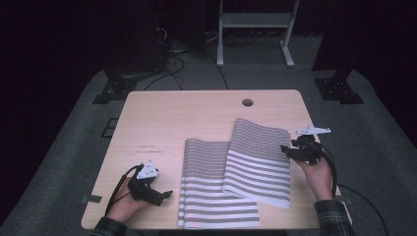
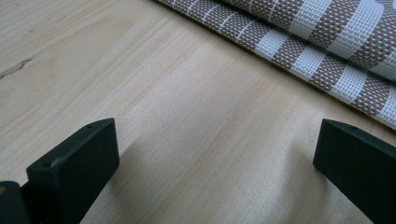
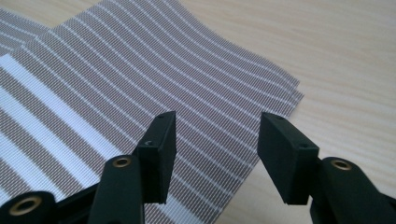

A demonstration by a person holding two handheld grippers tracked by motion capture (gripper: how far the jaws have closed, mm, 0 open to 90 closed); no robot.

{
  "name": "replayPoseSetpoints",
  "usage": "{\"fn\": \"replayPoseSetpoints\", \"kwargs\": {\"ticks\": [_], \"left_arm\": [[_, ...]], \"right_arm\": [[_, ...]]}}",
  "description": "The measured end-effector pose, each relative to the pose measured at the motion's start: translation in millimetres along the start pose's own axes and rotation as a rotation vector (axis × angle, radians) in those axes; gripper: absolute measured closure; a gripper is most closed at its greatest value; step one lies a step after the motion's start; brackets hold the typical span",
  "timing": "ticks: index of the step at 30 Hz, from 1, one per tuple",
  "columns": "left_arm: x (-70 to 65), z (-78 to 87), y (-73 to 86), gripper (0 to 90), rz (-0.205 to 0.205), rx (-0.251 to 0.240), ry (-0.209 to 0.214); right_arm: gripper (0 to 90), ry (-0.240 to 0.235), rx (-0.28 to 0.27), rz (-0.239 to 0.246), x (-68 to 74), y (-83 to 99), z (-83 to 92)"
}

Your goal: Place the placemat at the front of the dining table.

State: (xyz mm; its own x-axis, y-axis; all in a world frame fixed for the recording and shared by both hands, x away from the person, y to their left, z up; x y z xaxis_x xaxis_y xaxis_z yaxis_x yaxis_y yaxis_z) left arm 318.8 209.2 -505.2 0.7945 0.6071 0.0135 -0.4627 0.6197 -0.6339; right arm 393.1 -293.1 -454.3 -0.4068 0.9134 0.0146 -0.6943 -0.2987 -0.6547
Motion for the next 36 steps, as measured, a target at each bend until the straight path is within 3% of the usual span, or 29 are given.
{"fn": "replayPoseSetpoints", "kwargs": {"ticks": [9,20,36], "left_arm": [[0.0,-0.1,-0.1,0.0,0.000,-0.001,-0.001],[0.2,-0.1,-0.1,0.0,0.001,-0.002,-0.002],[0.1,-0.1,-0.1,0.0,0.002,-0.002,-0.002]], "right_arm": [[43.4,-0.044,0.002,-0.016,9.3,20.3,14.8],[42.8,-0.055,-0.018,-0.042,14.7,49.8,36.8],[43.6,-0.096,0.025,-0.007,47.4,93.7,55.0]]}}
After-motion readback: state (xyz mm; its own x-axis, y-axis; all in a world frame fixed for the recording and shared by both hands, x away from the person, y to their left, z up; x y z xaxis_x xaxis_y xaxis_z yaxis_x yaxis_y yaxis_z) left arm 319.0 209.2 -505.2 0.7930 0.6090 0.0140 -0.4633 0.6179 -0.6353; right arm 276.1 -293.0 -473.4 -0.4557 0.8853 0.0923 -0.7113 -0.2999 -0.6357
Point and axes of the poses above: each handheld gripper's, and its own axes: z roughly backward along the jaws, y roughly out of its underside, x roughly to its left, the point moved 3 cm from there along -z, roughly forward along the jaws, and after that the axes turned 6 degrees about x, right-handed, at the moved point
